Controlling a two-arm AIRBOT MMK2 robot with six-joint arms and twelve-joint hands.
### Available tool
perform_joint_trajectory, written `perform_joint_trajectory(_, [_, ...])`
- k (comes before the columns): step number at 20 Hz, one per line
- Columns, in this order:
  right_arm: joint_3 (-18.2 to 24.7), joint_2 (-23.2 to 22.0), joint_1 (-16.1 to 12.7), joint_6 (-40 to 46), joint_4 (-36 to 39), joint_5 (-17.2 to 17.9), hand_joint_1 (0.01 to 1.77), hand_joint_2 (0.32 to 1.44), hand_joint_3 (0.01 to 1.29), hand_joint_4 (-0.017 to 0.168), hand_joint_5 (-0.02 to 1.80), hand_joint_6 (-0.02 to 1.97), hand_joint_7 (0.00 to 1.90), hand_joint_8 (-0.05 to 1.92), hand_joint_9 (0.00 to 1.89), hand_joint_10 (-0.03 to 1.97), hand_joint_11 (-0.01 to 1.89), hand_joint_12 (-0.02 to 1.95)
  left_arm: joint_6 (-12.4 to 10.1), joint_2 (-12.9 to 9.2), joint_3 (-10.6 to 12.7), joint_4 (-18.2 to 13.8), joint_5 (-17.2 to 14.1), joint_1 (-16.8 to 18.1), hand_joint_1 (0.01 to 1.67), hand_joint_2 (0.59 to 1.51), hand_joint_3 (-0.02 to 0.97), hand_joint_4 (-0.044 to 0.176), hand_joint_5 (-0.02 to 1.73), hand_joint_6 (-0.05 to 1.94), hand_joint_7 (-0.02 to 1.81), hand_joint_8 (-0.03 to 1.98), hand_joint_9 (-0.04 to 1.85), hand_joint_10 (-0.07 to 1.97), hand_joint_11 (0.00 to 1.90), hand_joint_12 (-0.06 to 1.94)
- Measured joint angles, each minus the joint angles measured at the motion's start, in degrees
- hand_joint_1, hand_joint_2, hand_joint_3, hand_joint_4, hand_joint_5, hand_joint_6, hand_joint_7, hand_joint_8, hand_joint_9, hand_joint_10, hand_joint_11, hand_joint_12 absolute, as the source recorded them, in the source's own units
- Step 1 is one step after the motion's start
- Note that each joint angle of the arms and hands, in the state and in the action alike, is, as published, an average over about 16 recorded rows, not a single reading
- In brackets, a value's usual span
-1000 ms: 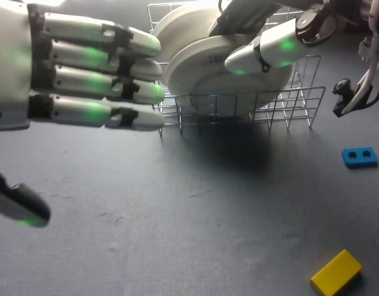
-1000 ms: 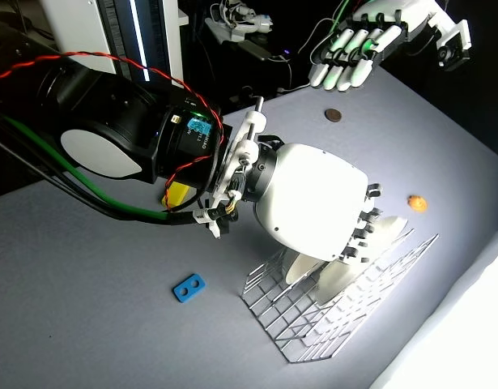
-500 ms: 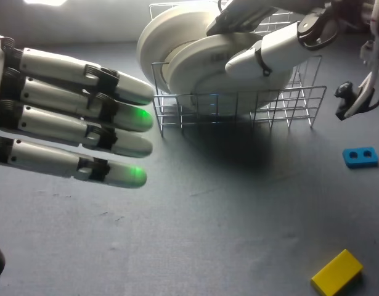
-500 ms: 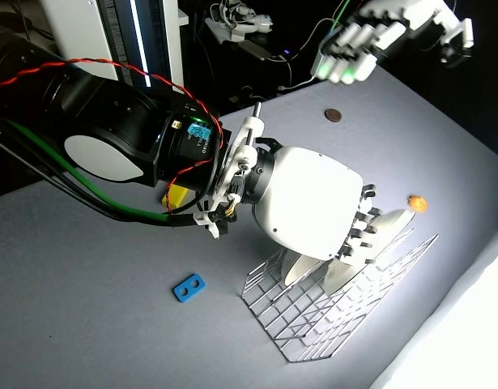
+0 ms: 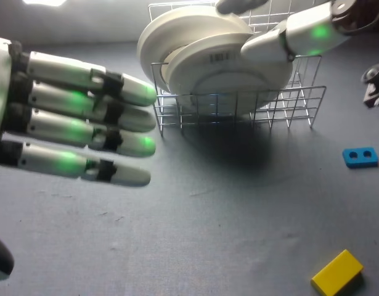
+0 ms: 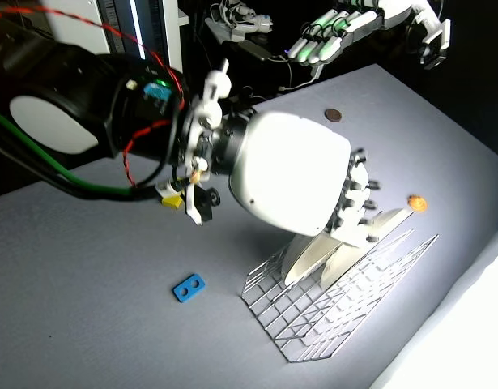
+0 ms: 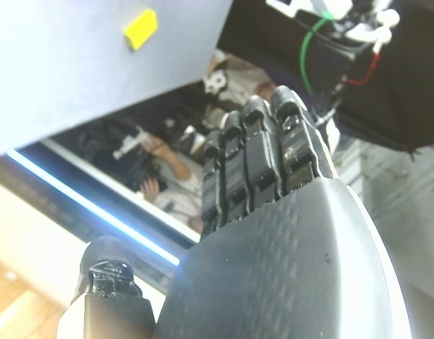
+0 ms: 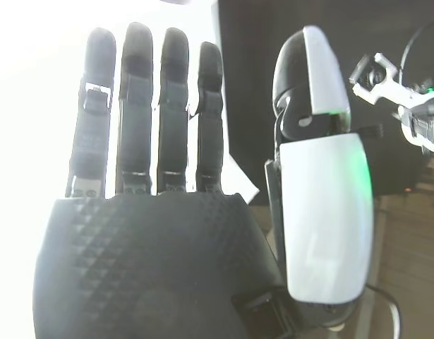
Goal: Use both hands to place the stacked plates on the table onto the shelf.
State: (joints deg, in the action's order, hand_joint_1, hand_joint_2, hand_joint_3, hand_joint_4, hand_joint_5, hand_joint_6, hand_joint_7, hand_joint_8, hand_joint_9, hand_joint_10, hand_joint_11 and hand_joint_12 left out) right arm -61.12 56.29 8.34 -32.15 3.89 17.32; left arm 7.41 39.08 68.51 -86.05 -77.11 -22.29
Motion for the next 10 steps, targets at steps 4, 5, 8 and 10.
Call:
perform_joint_trajectory(4, [2.96, -3.67, 0.46, 1.25, 6.88, 3.95, 0.86, 1.04, 0.01, -0.003, 0.76, 0.01, 0.79, 0.02, 0.74, 0.04, 0.4, 0.75, 0.08, 0.02, -0.11, -0.89, 0.37, -0.12, 0.02, 1.098, 0.008, 0.005, 0.28, 0.02, 0.3, 0.06, 0.27, 0.07, 0.07, 0.43])
perform_joint_trajectory(5, [3.73, -4.66, 0.76, 1.59, 8.8, 5.23, 0.81, 1.05, 0.01, -0.003, 0.76, 0.03, 0.8, 0.05, 0.75, 0.08, 0.42, 0.79, 0.08, 0.02, -0.12, -1.18, 0.43, -0.1, 0.02, 1.104, 0.008, 0.005, 0.32, 0.05, 0.34, 0.14, 0.3, 0.16, 0.11, 0.53])
perform_joint_trajectory(8, [5.95, -7.56, 2.0, 2.94, 14.91, 9.39, 0.66, 1.06, 0.01, -0.002, 0.78, 0.26, 0.84, 0.31, 0.79, 0.38, 0.52, 1.01, 0.12, 0.04, -0.07, -1.98, 0.61, 0.01, 0.03, 1.112, 0.009, 0.016, 0.5, 0.32, 0.53, 0.46, 0.51, 0.48, 0.32, 0.82])
perform_joint_trajectory(10, [7.43, -9.42, 3.21, 3.84, 19.07, 11.98, 0.56, 1.07, 0.01, -0.001, 0.84, 0.49, 0.9, 0.54, 0.87, 0.61, 0.65, 1.16, 0.15, 0.05, -0.06, -2.28, 0.71, 0.11, 0.04, 1.118, 0.008, 0.019, 0.63, 0.48, 0.69, 0.56, 0.66, 0.62, 0.45, 1.01])
